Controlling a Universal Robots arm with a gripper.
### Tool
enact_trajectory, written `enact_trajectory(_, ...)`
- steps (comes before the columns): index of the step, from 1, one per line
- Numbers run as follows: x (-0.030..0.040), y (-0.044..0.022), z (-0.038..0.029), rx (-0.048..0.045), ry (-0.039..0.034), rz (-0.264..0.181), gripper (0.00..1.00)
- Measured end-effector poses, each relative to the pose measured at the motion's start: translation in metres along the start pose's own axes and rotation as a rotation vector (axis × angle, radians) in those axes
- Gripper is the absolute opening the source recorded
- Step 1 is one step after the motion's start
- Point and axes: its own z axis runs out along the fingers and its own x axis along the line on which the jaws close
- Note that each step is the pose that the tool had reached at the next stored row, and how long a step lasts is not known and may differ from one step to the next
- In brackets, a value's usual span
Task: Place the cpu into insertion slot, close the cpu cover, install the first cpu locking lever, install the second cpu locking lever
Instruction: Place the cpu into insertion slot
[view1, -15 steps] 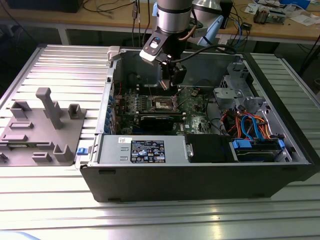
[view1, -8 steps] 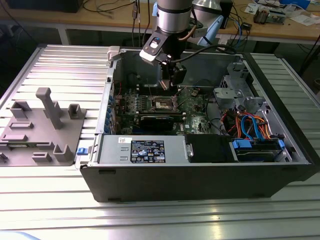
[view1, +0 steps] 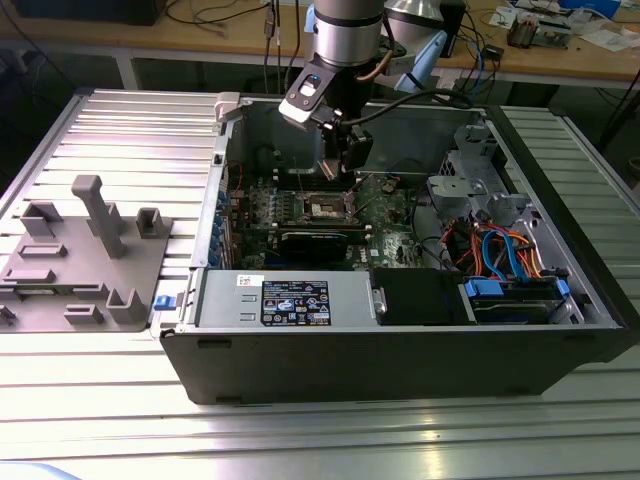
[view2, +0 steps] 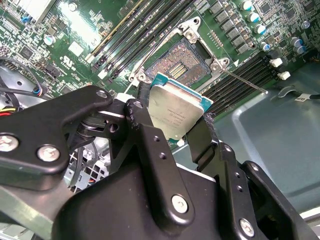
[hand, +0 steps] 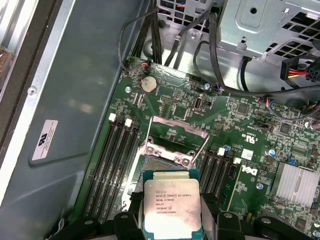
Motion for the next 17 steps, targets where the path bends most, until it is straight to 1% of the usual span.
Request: enact_trajectory(17, 0.0000, 0.0000, 0.0000, -0.0001, -0.0005, 0.009, 0.54)
